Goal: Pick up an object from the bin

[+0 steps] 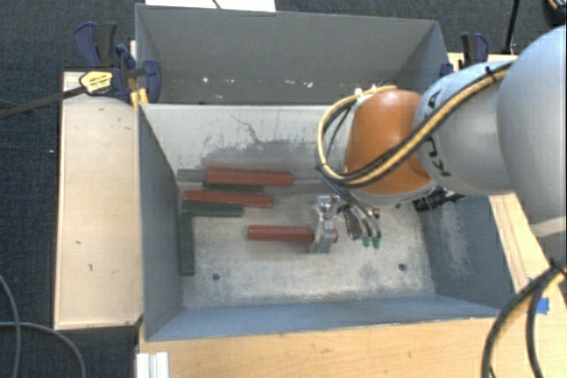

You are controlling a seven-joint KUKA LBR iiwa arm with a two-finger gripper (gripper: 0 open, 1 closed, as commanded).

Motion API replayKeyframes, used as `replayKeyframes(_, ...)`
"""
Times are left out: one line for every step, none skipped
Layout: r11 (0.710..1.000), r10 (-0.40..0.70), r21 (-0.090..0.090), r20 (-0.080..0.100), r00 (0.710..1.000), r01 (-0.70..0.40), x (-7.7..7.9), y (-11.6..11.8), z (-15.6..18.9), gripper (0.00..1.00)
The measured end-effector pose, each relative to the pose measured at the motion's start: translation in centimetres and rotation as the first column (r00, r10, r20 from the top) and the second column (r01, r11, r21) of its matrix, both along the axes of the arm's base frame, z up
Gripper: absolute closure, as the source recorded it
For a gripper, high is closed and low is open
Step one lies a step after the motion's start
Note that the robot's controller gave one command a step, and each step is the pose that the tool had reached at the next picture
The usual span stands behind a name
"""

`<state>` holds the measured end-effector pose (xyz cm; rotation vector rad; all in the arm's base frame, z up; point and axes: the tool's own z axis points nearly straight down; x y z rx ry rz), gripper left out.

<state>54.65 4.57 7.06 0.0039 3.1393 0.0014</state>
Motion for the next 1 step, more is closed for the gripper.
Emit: replayKeyframes(1.000, 0.022, 0.000, 0.009, 1.000, -0.022, 0.87, 1.21, 20.41, 1.00)
